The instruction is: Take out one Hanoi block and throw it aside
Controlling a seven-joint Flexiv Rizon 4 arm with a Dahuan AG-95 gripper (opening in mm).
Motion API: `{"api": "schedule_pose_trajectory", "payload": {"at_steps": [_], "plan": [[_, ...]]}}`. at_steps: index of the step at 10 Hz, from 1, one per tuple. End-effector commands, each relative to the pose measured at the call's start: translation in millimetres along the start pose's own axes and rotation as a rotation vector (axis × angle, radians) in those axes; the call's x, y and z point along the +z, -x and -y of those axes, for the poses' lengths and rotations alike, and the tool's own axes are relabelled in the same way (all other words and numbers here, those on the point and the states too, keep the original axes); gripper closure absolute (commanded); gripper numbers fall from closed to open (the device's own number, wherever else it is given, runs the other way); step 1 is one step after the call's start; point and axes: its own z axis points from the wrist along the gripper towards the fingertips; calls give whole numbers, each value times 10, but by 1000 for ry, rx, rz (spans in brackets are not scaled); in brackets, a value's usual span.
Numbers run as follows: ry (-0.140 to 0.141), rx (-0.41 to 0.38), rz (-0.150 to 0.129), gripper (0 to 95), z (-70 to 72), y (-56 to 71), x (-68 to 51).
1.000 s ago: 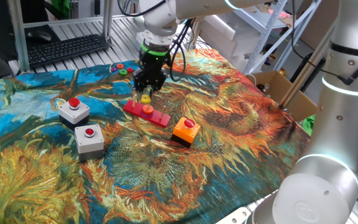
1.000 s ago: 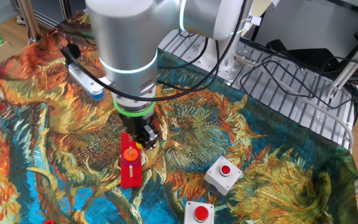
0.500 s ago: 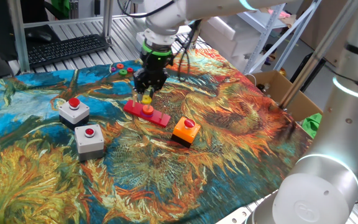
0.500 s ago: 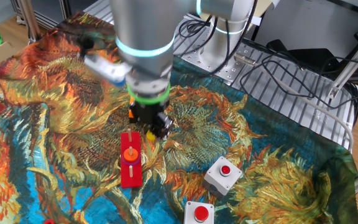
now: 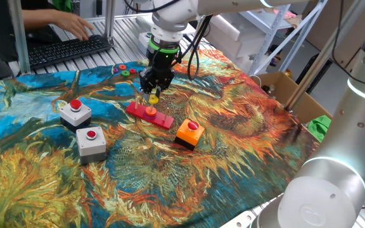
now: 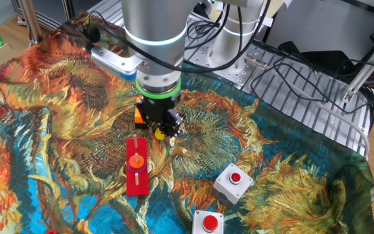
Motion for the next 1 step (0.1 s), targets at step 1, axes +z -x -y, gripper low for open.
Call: {"api": "schedule_pose_trajectory", "payload": {"at_steps": [1], "plan": [[-26,-14,-4,950,4,-11,-3]]}}
